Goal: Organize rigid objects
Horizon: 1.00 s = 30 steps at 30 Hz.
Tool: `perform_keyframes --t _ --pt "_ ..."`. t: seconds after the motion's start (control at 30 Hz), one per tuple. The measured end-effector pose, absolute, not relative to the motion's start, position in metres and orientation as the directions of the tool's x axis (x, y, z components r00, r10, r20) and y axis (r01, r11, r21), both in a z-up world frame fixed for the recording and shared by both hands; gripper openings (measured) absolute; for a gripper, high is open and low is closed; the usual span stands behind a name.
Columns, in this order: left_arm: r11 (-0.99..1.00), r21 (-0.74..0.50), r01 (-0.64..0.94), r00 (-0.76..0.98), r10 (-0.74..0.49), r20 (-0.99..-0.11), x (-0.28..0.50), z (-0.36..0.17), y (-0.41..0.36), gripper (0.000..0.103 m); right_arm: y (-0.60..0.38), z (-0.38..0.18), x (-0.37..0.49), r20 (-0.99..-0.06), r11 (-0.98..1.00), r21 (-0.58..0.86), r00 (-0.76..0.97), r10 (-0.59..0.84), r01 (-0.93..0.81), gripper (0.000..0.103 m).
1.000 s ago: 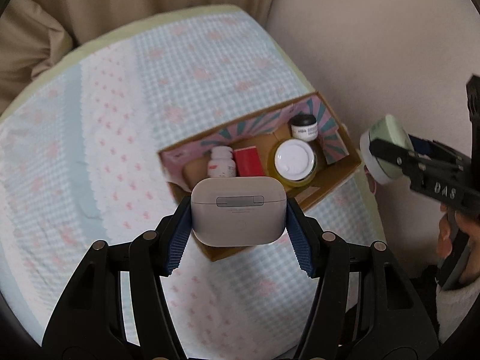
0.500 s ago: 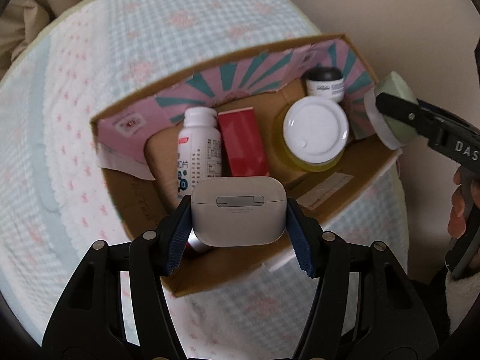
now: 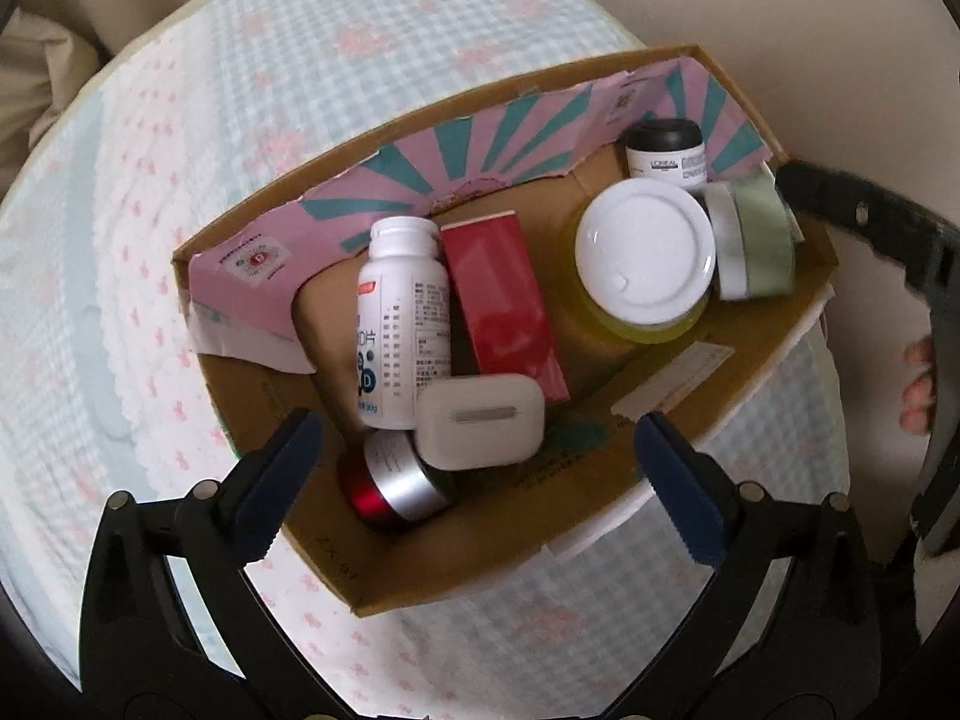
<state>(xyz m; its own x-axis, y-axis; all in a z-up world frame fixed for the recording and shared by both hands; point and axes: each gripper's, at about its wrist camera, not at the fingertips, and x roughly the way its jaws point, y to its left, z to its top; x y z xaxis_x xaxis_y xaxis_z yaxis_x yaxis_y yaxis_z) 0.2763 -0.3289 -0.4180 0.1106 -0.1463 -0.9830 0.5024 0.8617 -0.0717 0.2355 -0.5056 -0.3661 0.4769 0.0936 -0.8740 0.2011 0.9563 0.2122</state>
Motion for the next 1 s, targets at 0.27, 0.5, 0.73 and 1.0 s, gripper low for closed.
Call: perform_keyframes --t 0.27,0.5,0.73,1.0 --pt "0.877 -0.082 0.473 0.096 -0.144 -0.985 0.281 -0.418 -0.319 0.103 -0.509 -0.356 0.24 -0.87 0.945 0.223 0.487 0.083 0.237 0.103" --pt "0.879 -0.094 0.467 0.097 -0.156 -0.983 0.282 -0.409 -0.315 0.103 -0.505 -0.352 0.241 -0.877 0.944 0.218 0.473 0.078 0.248 0.103" --pt "0.882 -0.102 0.46 0.125 -0.178 -0.976 0.28 -0.388 -0.302 0.103 -0.493 -0.342 0.235 -0.879 0.951 0.2 0.471 0.067 0.237 0.103" --pt "0.895 -0.116 0.43 0.221 -0.229 -0.948 0.269 -0.318 -0.266 0.103 -0.457 -0.289 0.225 -0.854 0.965 0.176 0.518 0.05 0.196 0.103"
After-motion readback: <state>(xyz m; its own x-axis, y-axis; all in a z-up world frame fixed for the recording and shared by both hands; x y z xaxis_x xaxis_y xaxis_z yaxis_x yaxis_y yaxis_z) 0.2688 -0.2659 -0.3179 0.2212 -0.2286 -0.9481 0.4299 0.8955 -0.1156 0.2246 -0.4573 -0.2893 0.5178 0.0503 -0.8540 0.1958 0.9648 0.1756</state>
